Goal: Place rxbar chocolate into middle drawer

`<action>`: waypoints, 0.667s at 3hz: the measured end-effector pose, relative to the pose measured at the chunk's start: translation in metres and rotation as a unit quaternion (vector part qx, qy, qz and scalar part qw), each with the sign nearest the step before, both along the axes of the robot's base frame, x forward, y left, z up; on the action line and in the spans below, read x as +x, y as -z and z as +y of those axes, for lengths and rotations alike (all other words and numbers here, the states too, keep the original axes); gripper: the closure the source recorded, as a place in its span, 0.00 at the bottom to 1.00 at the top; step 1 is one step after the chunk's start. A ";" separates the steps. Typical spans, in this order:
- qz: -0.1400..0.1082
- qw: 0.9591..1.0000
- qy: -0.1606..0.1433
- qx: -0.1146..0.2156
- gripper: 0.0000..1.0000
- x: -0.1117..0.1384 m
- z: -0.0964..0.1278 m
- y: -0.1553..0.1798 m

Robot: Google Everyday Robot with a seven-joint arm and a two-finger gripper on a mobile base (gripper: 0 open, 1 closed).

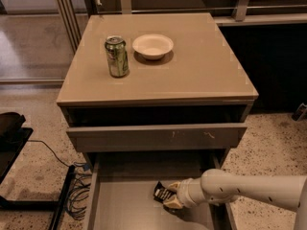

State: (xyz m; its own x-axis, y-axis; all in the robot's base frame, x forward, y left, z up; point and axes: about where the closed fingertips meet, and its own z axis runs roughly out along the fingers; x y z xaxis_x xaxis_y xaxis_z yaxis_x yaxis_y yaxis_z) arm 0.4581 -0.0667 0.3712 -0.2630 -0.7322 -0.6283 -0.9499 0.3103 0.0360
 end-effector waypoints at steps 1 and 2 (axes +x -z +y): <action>0.000 1.000 0.000 0.000 0.28 0.000 0.000 0.000; 0.000 1.000 0.000 0.000 0.05 0.000 0.000 0.000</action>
Offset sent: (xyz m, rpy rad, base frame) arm 0.0000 0.0000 0.0000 0.0000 0.0000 0.0000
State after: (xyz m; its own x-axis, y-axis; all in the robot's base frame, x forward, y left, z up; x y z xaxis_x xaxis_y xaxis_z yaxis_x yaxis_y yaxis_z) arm 0.4580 -0.0667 0.3712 -0.2630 -0.7322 -0.6283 -0.9500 0.3103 0.0361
